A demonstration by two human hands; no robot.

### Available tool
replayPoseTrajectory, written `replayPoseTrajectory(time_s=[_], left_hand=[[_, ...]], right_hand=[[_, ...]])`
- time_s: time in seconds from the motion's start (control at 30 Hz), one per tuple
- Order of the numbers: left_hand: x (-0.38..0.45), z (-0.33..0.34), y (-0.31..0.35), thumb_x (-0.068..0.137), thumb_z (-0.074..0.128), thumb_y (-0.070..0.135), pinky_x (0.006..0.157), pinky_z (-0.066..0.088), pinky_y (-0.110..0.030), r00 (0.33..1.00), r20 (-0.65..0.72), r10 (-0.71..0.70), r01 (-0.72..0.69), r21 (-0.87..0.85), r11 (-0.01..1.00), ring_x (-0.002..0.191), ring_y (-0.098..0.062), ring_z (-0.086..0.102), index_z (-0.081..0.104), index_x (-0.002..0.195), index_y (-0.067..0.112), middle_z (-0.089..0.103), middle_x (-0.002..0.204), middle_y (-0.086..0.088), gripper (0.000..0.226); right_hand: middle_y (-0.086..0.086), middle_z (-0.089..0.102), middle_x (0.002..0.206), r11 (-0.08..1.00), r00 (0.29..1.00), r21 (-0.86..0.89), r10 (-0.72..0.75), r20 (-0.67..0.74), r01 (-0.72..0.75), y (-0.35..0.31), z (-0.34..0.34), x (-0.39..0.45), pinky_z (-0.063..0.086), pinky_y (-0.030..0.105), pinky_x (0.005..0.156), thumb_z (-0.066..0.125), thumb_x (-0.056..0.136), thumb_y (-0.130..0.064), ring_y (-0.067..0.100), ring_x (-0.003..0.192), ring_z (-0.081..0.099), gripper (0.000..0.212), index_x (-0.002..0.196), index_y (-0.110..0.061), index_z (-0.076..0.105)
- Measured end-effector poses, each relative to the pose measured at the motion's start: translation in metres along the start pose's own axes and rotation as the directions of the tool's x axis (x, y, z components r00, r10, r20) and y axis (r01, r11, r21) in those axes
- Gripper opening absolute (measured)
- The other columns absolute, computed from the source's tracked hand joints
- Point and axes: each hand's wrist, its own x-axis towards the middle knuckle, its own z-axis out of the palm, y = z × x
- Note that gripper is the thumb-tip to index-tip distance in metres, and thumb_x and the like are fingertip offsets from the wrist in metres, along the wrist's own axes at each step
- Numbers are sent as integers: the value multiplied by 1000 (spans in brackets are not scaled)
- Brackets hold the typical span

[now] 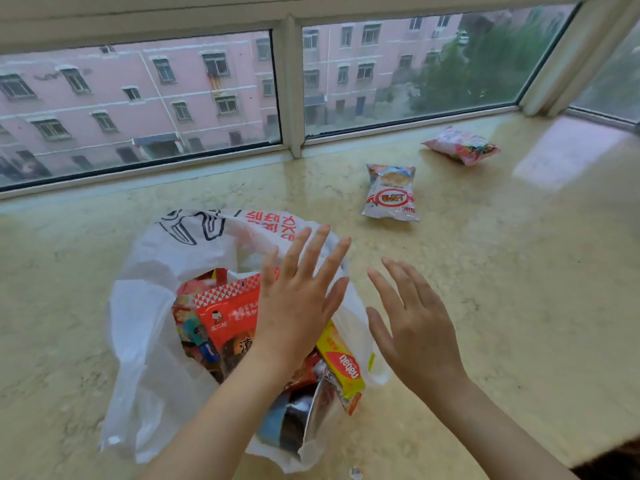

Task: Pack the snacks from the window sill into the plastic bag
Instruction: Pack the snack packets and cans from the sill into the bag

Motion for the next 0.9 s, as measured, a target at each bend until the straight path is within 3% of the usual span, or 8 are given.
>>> replayPoseTrajectory(time_s=[0.17, 0.37, 0.57, 0.63, 0.77, 0.9], left_hand=[[37, 21, 26, 95, 32, 49, 107, 21, -46, 999, 28, 19, -16, -107, 994, 137, -19, 31, 36, 144, 29, 39, 150, 0, 54], [87, 57, 73, 91, 37, 49, 101, 39, -44, 991, 131, 20, 10, -224, 974, 133, -23, 43, 41, 142, 26, 45, 146, -1, 57], [156, 114, 113, 86, 45, 48, 93, 44, -43, 981, 193, -18, 63, -230, 971, 128, -27, 47, 44, 138, 24, 50, 141, -3, 57], [179, 140, 124, 88, 52, 47, 100, 38, -44, 959, 278, -62, 132, -240, 962, 135, -28, 38, 40, 142, 25, 42, 147, -2, 59], [220, 200, 136, 86, 48, 63, 110, 21, -46, 872, 457, -173, 285, -189, 940, 146, -24, 7, 16, 150, 34, 14, 158, 3, 77], [249, 253, 133, 75, 51, 76, 112, 11, -56, 777, 547, -311, 433, -108, 895, 147, -26, -5, 8, 148, 39, 0, 160, 1, 93]], right_hand=[[15, 52, 137, 995, 997, -71, 75, 10, -74, 31, 11, 2, 47, 45, 98, 45, 92, -31, 33, 128, 48, 46, 132, -9, 55], [16, 51, 139, 982, 983, -115, 161, 88, -150, 87, 30, 8, 42, 49, 101, 45, 91, -32, 35, 131, 45, 48, 132, -10, 55], [15, 50, 139, 968, 963, -162, 219, 157, -194, 172, 58, 34, 34, 53, 106, 41, 91, -36, 34, 132, 42, 50, 131, -11, 55], [14, 51, 138, 966, 958, -166, 227, 177, -198, 201, 74, 46, 33, 53, 106, 39, 91, -37, 34, 131, 43, 50, 130, -11, 56], [14, 55, 134, 964, 951, -165, 240, 196, -209, 253, 108, 68, 36, 52, 104, 38, 90, -38, 34, 129, 46, 50, 126, -11, 58], [14, 57, 130, 962, 949, -173, 244, 200, -211, 291, 143, 85, 39, 53, 102, 38, 88, -39, 34, 126, 48, 51, 124, -10, 60]])
